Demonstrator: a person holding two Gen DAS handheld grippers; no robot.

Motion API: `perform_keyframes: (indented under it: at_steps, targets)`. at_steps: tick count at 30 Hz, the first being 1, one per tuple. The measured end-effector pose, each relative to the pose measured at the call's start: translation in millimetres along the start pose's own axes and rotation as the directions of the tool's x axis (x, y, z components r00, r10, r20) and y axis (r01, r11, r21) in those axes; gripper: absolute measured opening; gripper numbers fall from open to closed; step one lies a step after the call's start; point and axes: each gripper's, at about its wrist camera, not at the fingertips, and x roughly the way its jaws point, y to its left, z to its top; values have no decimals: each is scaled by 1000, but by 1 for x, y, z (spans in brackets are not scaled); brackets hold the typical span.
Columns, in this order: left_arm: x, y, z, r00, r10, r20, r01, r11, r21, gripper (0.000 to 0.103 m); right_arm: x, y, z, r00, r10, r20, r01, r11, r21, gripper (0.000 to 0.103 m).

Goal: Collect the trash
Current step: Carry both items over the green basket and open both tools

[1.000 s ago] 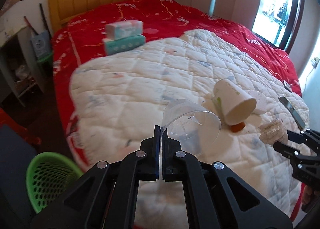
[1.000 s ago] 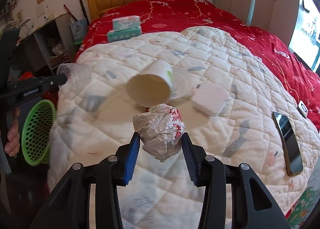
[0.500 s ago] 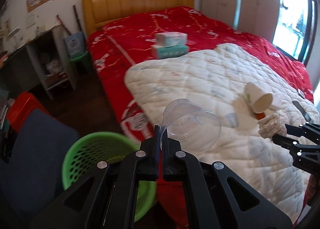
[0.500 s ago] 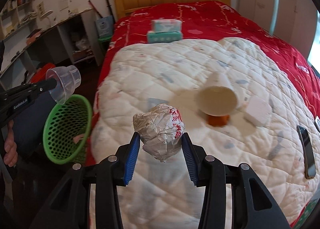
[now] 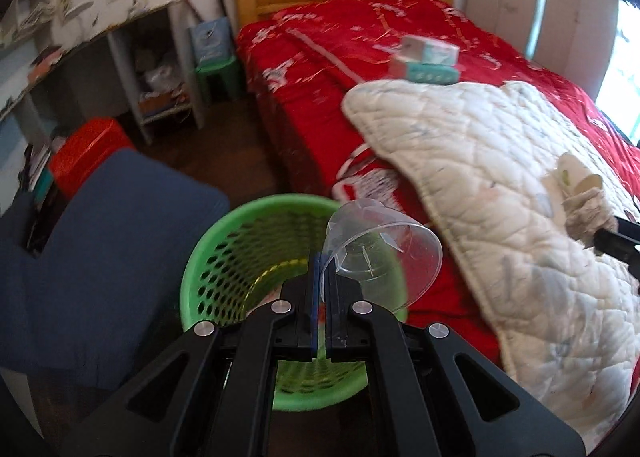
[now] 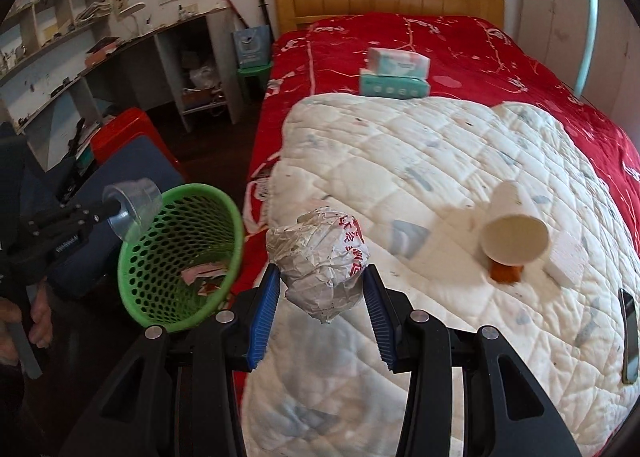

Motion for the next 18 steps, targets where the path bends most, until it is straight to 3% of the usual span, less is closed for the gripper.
perform_keyframes:
  at_steps: [9, 11, 15, 18]
  targets:
    - [19, 38, -21, 997, 17, -72, -23, 997, -75, 4, 15, 32, 8, 999, 36, -17, -37, 998, -45, 42]
    - [22, 45, -24, 996, 11, -83, -19, 995, -95, 10, 20, 39, 11, 999, 47, -24, -48, 997, -53, 42]
    - [21, 58, -29, 997, 21, -81, -32, 991, -131, 38, 30, 55, 15, 997, 65, -35, -67, 995, -74, 42]
    - [18, 67, -32, 997, 29, -78, -40, 988, -151, 43, 38, 65, 17, 996, 77, -44, -81, 993, -90, 42]
